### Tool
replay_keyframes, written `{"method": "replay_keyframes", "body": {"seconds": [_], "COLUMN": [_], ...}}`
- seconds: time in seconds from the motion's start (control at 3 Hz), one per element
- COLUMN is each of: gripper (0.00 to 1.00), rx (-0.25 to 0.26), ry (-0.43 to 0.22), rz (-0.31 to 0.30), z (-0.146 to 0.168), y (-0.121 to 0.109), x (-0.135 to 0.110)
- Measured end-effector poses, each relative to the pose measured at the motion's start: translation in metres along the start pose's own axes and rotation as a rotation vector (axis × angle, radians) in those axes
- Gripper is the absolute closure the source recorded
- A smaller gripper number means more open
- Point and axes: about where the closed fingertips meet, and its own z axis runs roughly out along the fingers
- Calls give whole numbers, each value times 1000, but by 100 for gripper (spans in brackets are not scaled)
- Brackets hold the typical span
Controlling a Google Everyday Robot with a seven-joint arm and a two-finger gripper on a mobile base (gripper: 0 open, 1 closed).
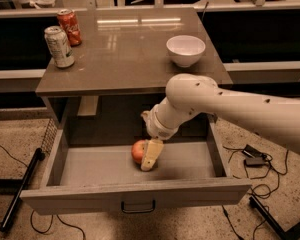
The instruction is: Pick apple from top drawer and place on counter
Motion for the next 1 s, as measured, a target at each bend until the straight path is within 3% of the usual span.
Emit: {"method": "replay_keyframes", "body": {"seconds": [0.33, 0.67, 1.0], "gripper": [8, 26, 50], "rx": [-30, -53, -82], "ry": [11, 17, 24], "rz": [-3, -11, -4], "z": [18, 31, 43], "y": [3, 5, 6], "x": [4, 6, 14]}}
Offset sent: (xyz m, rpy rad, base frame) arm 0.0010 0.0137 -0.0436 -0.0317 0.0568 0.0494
